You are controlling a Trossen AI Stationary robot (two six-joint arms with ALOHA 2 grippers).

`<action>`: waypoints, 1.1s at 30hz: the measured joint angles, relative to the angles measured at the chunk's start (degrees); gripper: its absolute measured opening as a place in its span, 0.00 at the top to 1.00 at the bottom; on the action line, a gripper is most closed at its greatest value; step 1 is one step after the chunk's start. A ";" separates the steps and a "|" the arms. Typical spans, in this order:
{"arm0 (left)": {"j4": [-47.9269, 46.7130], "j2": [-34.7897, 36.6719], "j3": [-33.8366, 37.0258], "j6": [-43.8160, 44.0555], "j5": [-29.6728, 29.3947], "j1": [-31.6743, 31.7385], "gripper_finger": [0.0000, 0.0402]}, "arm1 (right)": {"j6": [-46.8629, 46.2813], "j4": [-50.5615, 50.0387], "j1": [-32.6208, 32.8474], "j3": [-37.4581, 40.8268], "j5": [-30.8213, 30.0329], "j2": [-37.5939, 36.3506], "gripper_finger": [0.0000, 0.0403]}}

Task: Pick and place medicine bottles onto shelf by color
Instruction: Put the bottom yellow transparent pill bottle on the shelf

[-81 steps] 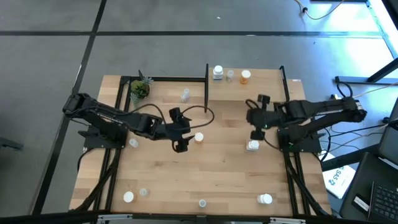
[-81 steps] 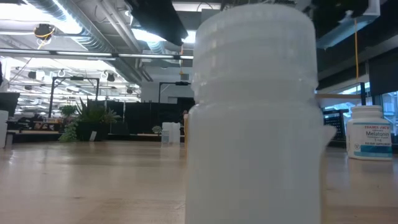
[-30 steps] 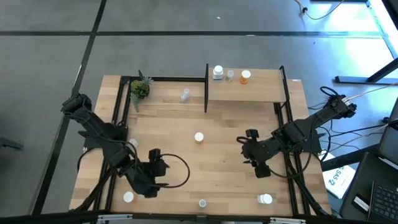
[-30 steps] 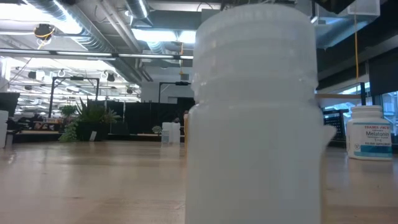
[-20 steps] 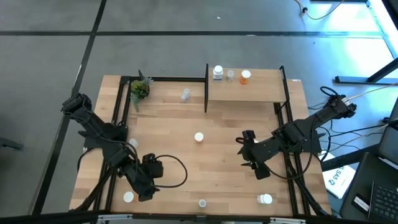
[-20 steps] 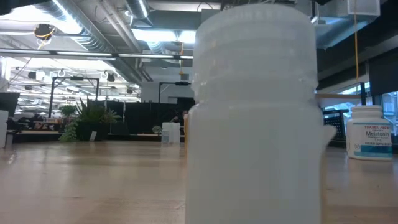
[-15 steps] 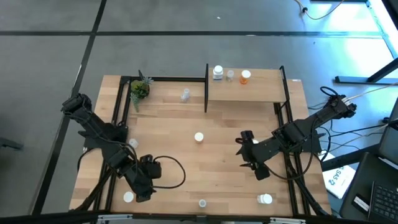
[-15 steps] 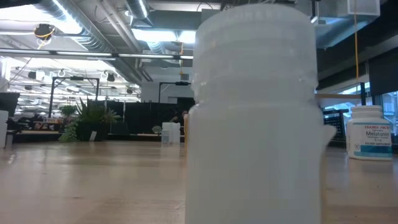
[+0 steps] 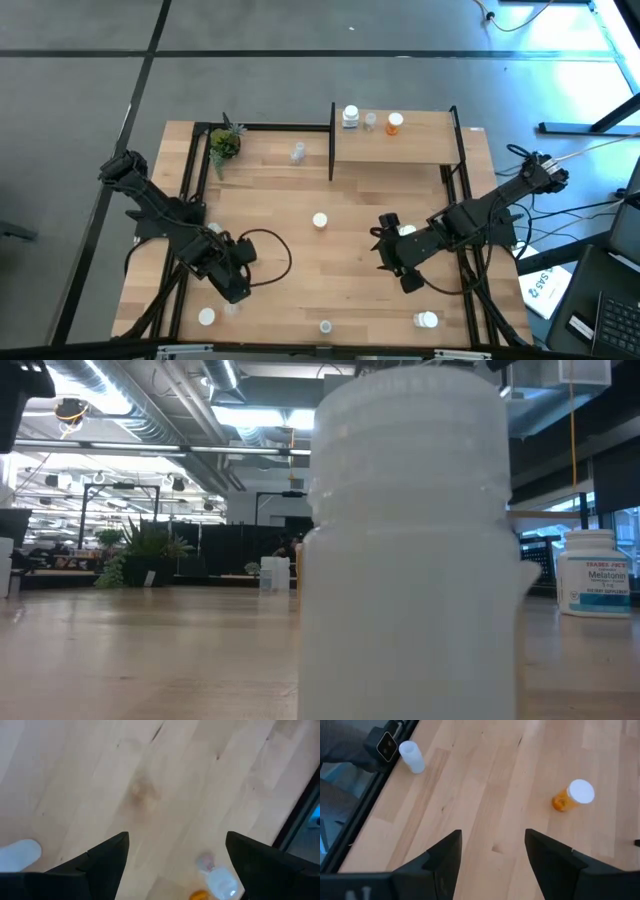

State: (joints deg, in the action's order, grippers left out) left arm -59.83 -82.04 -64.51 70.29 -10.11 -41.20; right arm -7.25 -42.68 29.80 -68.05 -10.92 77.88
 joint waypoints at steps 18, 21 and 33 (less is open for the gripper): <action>1.11 0.00 0.00 -1.51 -0.04 -0.21 0.19 | 10.22 11.46 0.00 0.00 4.36 8.28 0.45; 1.11 0.00 0.00 -1.51 -0.20 -0.17 0.19 | 12.25 13.88 0.00 0.00 6.77 9.07 0.45; 1.07 0.00 0.01 -3.02 -1.45 -0.17 0.19 | 18.51 30.16 -0.02 0.02 17.09 16.81 0.45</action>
State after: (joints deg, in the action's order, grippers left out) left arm -58.76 -82.04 -64.50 67.27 -11.55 -41.36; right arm 11.26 -12.53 29.78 -68.03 6.18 94.69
